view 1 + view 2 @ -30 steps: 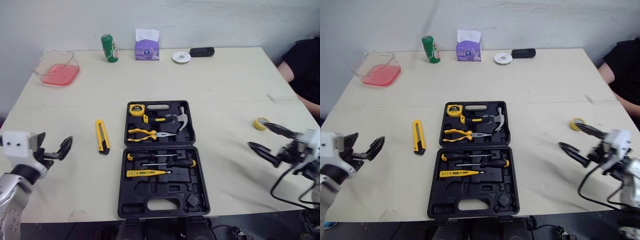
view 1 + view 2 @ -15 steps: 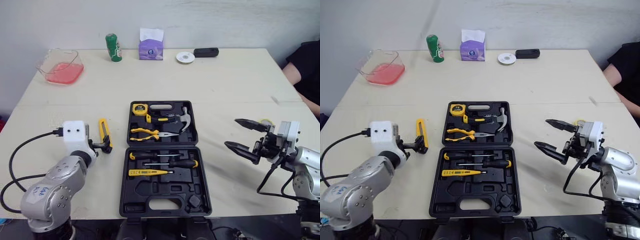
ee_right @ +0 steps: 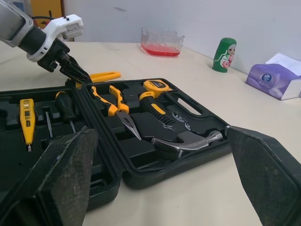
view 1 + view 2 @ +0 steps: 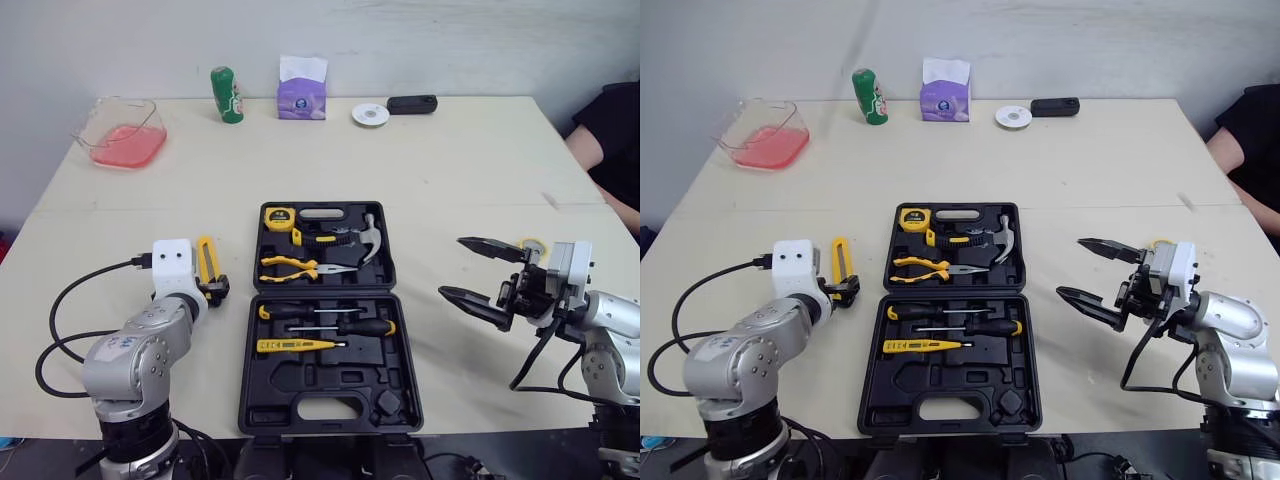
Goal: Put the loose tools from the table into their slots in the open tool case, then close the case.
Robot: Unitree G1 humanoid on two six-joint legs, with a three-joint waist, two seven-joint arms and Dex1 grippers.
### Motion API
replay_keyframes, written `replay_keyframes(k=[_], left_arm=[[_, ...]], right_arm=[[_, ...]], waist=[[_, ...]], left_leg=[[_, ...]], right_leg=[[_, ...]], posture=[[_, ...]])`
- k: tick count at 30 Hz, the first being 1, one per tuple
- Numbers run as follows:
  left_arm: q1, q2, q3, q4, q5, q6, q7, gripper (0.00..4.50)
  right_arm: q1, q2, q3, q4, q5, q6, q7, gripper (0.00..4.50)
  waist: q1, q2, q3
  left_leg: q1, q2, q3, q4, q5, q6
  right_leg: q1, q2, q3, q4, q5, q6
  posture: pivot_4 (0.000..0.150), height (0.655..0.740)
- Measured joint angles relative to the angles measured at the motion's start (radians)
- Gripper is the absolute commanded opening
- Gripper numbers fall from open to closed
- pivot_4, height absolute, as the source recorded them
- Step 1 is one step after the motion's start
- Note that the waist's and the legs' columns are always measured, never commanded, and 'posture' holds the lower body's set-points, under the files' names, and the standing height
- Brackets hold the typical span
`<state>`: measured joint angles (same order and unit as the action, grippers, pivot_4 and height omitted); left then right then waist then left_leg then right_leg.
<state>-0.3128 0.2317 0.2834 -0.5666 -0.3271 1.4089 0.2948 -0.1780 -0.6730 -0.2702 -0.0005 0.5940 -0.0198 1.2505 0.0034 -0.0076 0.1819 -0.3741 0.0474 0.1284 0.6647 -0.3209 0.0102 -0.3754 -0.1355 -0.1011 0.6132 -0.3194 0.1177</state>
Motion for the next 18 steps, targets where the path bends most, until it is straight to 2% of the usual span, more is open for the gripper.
replay_keyframes(k=[4,12,15,18], left_arm=[[-0.049,-0.022,-0.038,0.064,0.045,-0.027,-0.009,4.44],[-0.053,-0.033,-0.048,0.097,0.082,-0.065,-0.062,4.44],[-0.049,-0.031,-0.046,0.103,0.091,-0.074,-0.085,3.65],[-0.038,-0.039,-0.045,0.102,0.095,-0.082,-0.1,2.33]], right_arm=[[0.004,0.01,0.007,-0.014,0.0,0.001,-0.002,4.5],[0.007,0.01,0.032,-0.054,0.008,0.017,0.006,4.5],[0.007,0.011,0.037,-0.088,0.022,0.033,0.005,4.5],[0.006,0.017,0.058,-0.127,0.024,0.055,-0.007,4.5]], waist=[[0.013,0.0,0.0],[0.024,0.0,0.0],[0.023,0.0,-0.001],[0.021,0.0,-0.001]], left_leg=[[0.0,0.0,0.0,0.001,0.0,0.0],[0.0,0.0,0.0,0.001,0.0,0.0],[0.001,0.0,0.0,0.001,0.0,0.0],[0.001,0.0,0.0,0.0,0.0,0.0]], right_leg=[[0.0,0.0,0.0,0.001,0.0,0.0],[0.0,-0.001,0.0,0.001,0.0,0.0],[0.0,-0.001,0.0,0.002,0.0,0.0],[0.0,-0.001,0.0,0.002,0.0,0.0]], posture=[[0.15,0.74],[0.15,0.74],[0.15,0.74],[0.15,0.74]])
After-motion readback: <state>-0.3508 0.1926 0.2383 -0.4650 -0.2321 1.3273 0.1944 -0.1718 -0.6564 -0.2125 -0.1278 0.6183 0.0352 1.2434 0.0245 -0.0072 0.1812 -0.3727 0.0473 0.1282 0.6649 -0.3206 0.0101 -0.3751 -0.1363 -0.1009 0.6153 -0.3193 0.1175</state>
